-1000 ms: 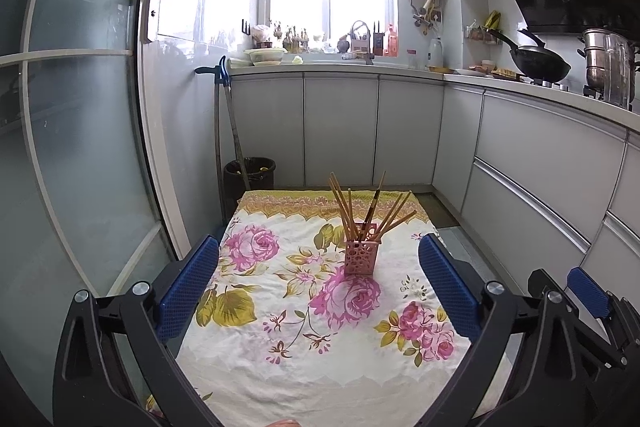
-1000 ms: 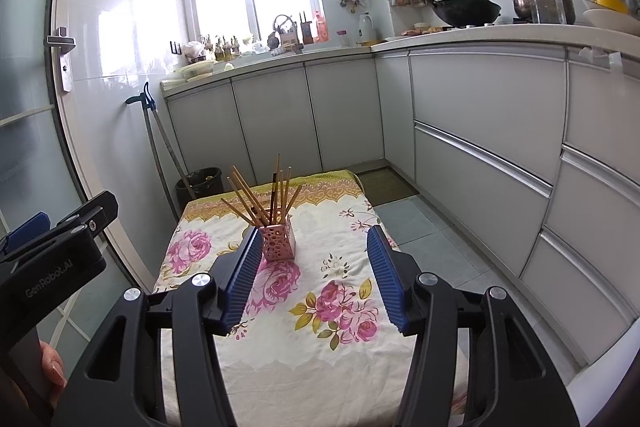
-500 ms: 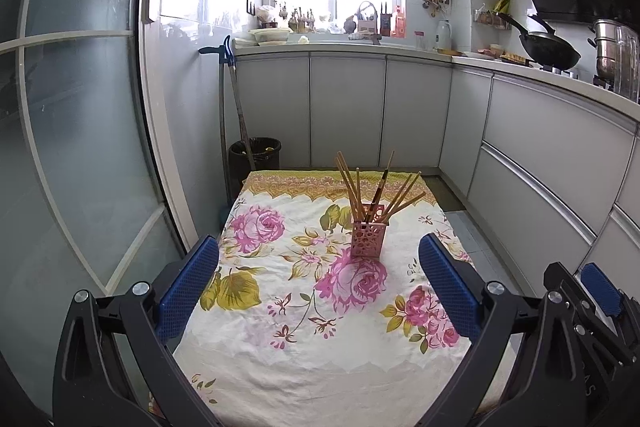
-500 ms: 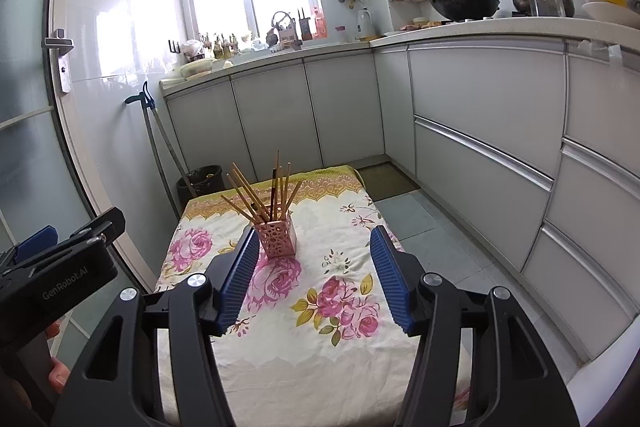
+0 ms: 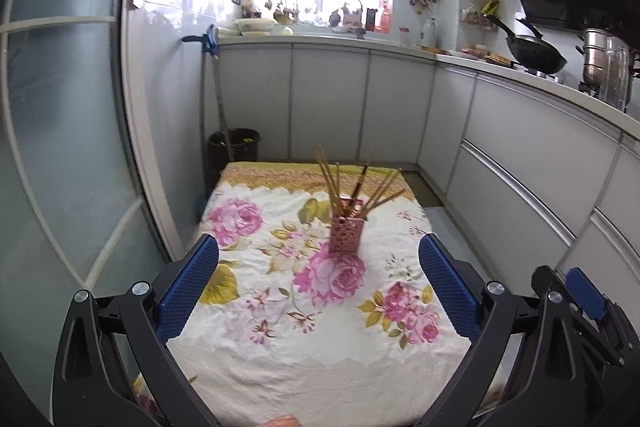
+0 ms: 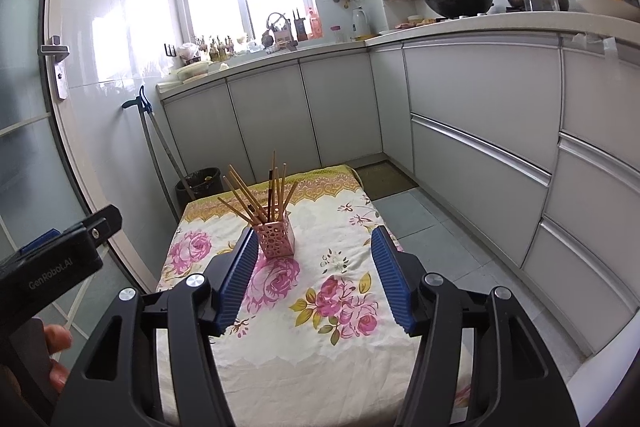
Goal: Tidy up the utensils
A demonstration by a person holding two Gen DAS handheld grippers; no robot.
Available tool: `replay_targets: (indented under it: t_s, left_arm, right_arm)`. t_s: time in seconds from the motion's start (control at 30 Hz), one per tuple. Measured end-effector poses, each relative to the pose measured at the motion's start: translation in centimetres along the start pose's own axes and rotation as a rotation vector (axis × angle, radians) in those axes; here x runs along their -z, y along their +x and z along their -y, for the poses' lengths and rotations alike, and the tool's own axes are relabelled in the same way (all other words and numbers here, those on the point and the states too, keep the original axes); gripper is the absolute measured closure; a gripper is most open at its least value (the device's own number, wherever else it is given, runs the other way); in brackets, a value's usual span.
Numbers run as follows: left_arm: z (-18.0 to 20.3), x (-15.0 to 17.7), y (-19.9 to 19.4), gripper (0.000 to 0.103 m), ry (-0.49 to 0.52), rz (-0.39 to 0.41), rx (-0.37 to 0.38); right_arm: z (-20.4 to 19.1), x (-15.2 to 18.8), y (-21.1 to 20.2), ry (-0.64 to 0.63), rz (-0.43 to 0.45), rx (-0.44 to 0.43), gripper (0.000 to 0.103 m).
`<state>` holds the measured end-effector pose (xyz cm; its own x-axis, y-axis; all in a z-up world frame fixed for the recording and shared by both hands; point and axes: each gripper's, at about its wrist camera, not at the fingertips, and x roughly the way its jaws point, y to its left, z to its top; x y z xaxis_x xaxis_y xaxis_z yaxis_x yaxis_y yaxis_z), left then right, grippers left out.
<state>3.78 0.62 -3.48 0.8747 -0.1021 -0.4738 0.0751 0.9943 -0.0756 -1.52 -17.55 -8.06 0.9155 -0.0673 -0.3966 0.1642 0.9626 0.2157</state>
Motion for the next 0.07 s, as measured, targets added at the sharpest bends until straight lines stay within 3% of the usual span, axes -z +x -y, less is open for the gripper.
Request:
replay_targets:
  t_s: [0.07]
  left_arm:
    - [0.21,0.30,0.58,0.007,-0.004,-0.030,0.029]
  right_arm:
    - [-0.02,0.00,-0.06,0.001,0.001,0.001,0.045]
